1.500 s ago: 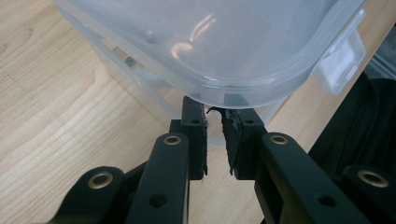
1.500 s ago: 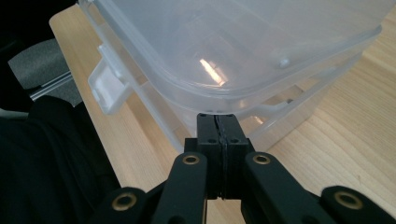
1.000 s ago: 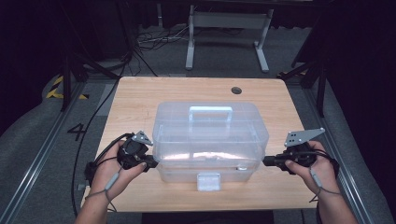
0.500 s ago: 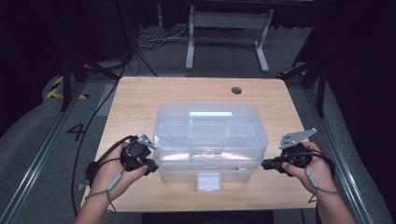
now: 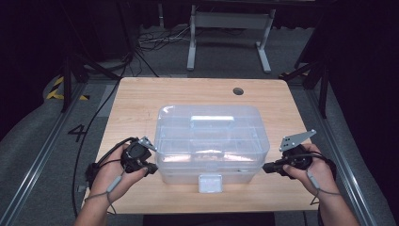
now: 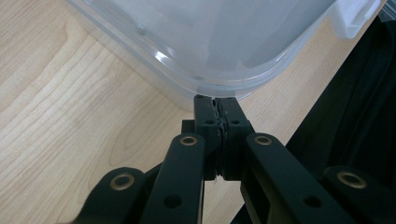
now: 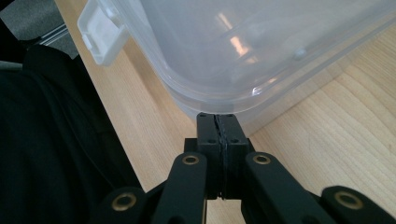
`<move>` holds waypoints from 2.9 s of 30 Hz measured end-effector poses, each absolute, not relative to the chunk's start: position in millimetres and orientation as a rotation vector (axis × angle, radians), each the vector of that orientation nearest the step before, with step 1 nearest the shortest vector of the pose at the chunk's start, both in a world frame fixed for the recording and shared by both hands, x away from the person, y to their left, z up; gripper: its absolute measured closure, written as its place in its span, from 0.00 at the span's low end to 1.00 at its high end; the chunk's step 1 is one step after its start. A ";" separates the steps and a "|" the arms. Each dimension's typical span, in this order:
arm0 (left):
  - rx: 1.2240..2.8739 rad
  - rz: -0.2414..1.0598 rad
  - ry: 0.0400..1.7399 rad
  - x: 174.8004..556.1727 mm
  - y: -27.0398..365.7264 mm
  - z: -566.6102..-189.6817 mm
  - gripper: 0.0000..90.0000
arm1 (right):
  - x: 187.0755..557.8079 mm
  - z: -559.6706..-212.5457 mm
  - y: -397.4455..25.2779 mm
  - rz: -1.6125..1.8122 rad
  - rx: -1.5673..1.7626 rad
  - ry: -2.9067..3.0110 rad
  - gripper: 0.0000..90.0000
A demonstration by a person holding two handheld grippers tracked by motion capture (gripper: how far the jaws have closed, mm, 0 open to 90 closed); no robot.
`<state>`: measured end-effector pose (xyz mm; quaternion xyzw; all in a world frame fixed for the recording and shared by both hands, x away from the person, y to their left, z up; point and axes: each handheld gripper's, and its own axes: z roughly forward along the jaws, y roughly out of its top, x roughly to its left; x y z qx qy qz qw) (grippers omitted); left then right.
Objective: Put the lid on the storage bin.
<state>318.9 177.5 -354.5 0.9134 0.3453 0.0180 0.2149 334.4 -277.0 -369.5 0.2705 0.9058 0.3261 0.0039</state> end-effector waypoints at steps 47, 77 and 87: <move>1.953 0.428 1.273 342.9 260.8 -358.1 0.37 | 388.3 -360.9 -352.7 1.371 1.102 2.295 0.42; 2.090 0.443 1.363 393.9 272.1 -439.7 0.28 | 439.7 -467.4 -364.2 1.171 1.238 2.349 0.33; 2.157 0.427 1.335 394.9 267.2 -454.9 0.27 | 440.6 -483.8 -361.1 1.122 1.231 2.348 0.32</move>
